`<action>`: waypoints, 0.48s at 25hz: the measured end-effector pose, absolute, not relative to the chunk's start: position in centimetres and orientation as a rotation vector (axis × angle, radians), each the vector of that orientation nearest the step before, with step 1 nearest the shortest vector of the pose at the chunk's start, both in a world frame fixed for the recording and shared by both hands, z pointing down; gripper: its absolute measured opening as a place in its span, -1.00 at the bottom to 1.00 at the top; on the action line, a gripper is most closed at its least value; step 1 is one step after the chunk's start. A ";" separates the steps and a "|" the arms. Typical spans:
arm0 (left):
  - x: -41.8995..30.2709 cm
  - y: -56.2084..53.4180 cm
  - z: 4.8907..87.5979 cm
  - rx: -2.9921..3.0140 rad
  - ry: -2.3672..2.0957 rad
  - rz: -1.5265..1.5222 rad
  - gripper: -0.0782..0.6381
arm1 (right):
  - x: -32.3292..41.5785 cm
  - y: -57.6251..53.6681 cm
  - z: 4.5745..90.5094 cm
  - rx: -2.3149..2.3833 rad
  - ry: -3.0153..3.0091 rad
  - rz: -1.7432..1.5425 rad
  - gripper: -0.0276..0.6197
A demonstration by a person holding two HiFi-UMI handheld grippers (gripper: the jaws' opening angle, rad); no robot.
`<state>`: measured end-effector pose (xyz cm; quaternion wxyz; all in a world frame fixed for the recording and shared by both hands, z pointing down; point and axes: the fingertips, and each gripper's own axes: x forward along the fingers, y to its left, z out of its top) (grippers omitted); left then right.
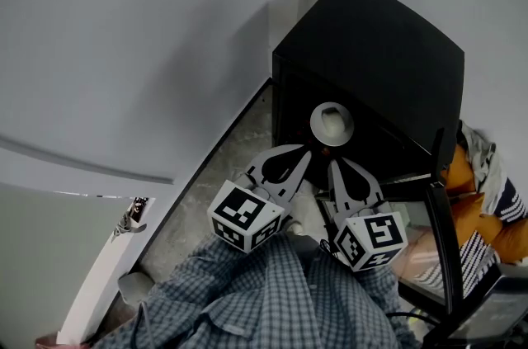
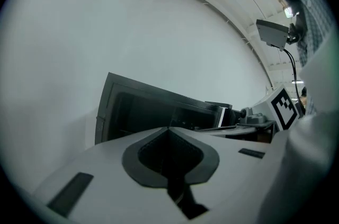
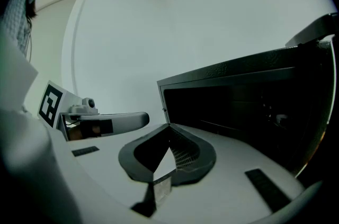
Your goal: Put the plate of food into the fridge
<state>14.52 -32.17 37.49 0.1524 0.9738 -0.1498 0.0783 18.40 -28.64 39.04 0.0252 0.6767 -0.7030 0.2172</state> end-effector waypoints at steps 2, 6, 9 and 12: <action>14.6 -32.2 37.6 2.796 -0.434 0.226 -0.76 | 18.4 -28.7 39.1 2.093 -2.174 0.675 -0.90; 14.7 -32.1 37.7 2.805 -0.427 0.228 -0.76 | 18.4 -28.7 39.1 2.097 -2.171 0.678 -0.90; 14.8 -32.0 37.6 2.817 -0.425 0.231 -0.76 | 18.3 -28.6 39.0 2.097 -2.171 0.676 -0.90; 14.8 -31.9 37.4 2.823 -0.424 0.230 -0.76 | 18.2 -28.6 38.9 2.095 -2.169 0.676 -0.90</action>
